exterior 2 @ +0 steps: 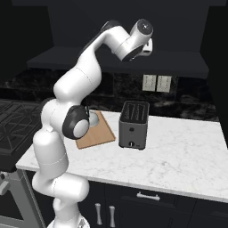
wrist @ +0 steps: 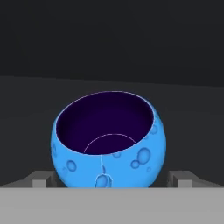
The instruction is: Pick the kettle from the counter and place it on the tray. Then pick the mug from the cabinet and place it on the tray. Then close the cabinet doors.
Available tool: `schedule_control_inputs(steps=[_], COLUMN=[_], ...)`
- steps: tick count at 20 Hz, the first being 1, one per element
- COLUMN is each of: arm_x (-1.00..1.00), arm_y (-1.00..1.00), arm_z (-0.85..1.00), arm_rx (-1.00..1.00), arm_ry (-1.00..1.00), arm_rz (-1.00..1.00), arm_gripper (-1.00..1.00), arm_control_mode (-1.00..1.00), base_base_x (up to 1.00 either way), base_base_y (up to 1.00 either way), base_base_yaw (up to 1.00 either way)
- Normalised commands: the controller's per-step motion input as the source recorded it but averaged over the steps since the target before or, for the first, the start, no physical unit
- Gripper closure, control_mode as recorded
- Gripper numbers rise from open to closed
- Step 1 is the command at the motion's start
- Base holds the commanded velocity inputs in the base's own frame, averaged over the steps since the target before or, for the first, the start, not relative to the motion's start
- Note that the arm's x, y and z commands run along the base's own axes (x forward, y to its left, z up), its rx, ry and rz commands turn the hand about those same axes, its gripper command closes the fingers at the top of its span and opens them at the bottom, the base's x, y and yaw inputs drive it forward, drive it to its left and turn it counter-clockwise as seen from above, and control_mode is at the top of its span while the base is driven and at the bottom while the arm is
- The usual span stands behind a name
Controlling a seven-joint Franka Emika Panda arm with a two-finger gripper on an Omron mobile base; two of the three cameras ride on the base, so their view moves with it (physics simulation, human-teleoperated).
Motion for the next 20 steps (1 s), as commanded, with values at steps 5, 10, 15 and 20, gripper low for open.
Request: schedule_control_inputs(steps=[5,10,15,20], arm_x=[0.00,0.00,0.03,-0.27], arm_y=[0.00,0.00,-0.02,0.00], arm_z=[-0.09,-0.13,-0.06,0.00], arm_rx=[-0.06,-0.05,-0.03,0.00], arm_ry=[-0.01,-0.08,-0.08,-0.03], arm_rz=[0.00,0.00,0.00,0.00], arm_gripper=[1.00,1.00,1.00,1.00], arm_control_mode=[-1.00,-1.00,-1.00,-1.00], base_base_x=[0.00,0.00,0.00,0.00], base_base_y=[0.00,0.00,0.00,0.00], base_base_yaw=[0.00,0.00,0.00,0.00])
